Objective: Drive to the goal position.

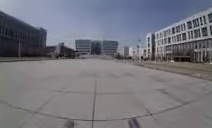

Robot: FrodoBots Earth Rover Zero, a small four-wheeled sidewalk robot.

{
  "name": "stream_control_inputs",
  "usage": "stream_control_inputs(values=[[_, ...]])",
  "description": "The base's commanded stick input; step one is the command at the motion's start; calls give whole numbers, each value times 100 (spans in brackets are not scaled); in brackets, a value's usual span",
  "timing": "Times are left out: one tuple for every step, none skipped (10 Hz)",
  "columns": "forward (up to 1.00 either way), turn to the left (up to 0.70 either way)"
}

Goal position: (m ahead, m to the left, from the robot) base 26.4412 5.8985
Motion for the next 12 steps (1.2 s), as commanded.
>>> stream_control_inputs(values=[[100, 0], [100, 0], [100, 0], [100, 0], [100, 0], [100, 0], [100, 0], [100, 7], [100, 27], [100, 27], [100, 27], [100, 4]])
